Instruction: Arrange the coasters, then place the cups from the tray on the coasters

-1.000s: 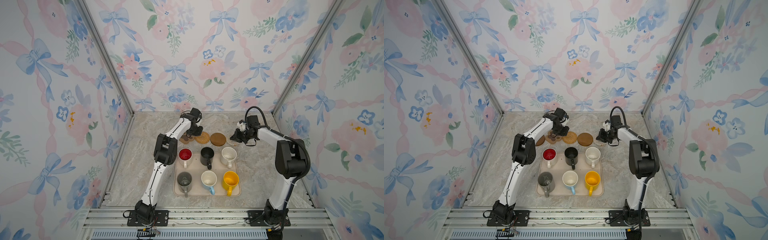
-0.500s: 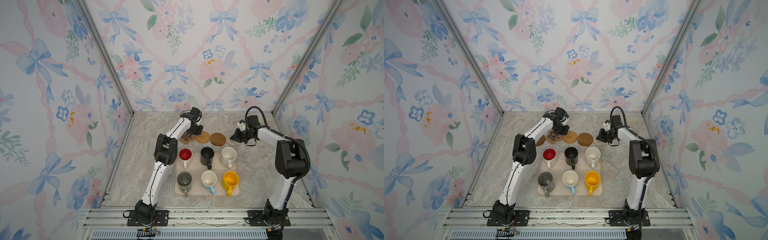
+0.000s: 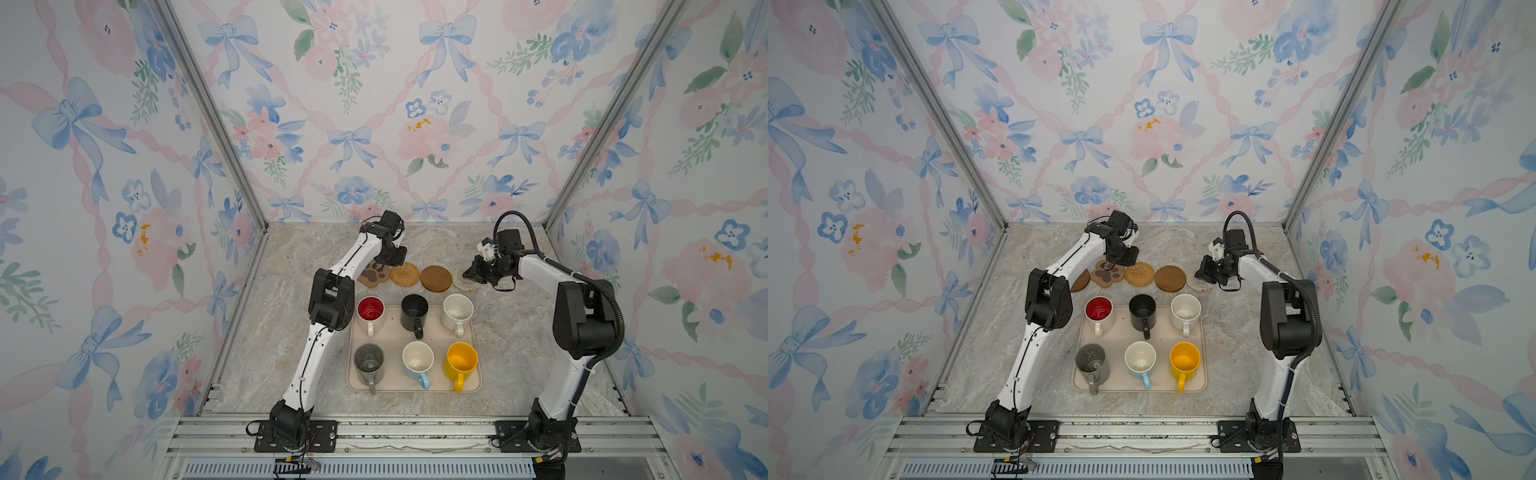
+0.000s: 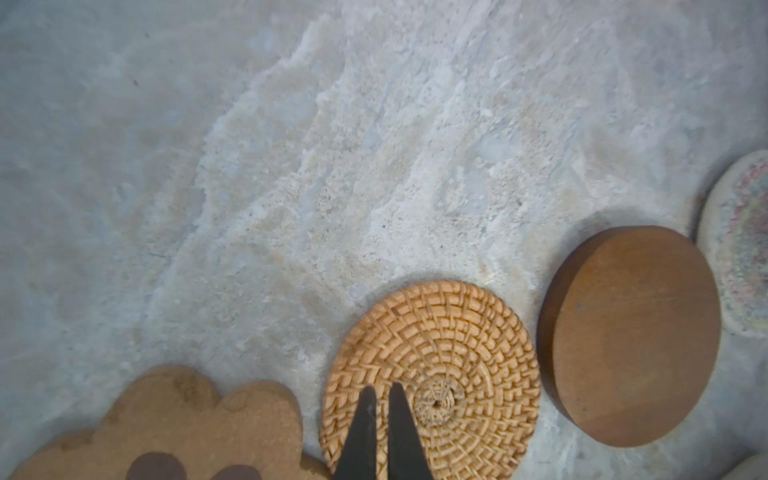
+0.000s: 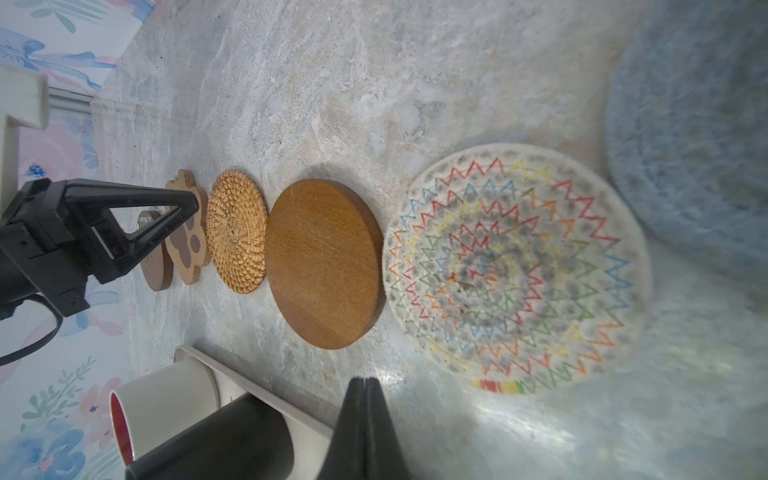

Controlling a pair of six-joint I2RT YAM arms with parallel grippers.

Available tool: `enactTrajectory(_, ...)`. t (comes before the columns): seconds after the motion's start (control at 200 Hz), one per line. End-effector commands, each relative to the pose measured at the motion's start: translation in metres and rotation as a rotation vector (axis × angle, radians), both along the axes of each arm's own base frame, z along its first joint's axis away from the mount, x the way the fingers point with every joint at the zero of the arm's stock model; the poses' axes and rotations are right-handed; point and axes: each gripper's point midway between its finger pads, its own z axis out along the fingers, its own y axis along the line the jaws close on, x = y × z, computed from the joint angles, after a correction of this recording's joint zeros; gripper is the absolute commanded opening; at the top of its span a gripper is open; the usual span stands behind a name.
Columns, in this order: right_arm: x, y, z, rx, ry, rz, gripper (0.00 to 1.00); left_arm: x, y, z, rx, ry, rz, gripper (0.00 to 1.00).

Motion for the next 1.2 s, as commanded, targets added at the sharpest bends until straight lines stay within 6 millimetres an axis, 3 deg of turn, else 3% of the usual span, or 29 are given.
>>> enactTrajectory(0.0, 0.004, -0.018, 0.022, -0.030, -0.035, -0.014, 0.00, 0.019, -0.002, 0.063, -0.086, -0.116, 0.032, 0.07)
enactTrajectory(0.185, 0.014, -0.040, 0.019, -0.056, -0.018, -0.054, 0.03, 0.036, -0.002, 0.116, -0.207, -0.202, 0.066, 0.07)
enactTrajectory(0.545, 0.044, -0.072, 0.028, -0.076, -0.029, -0.124, 0.04, 0.029, -0.017, 0.185, -0.273, -0.337, 0.018, 0.05)
enactTrajectory(0.875, 0.041, -0.081, 0.023, -0.083, -0.019, -0.133, 0.04, 0.024, -0.024, 0.214, -0.314, -0.393, -0.030, 0.00)
enactTrajectory(1.03, 0.037, -0.082, 0.028, -0.078, -0.030, -0.135, 0.04, 0.023, -0.029, 0.244, -0.416, -0.445, -0.074, 0.01)
enactTrajectory(1.19, 0.034, -0.082, 0.035, -0.079, -0.044, -0.134, 0.04, 0.025, -0.021, 0.241, -0.418, -0.431, -0.081, 0.02)
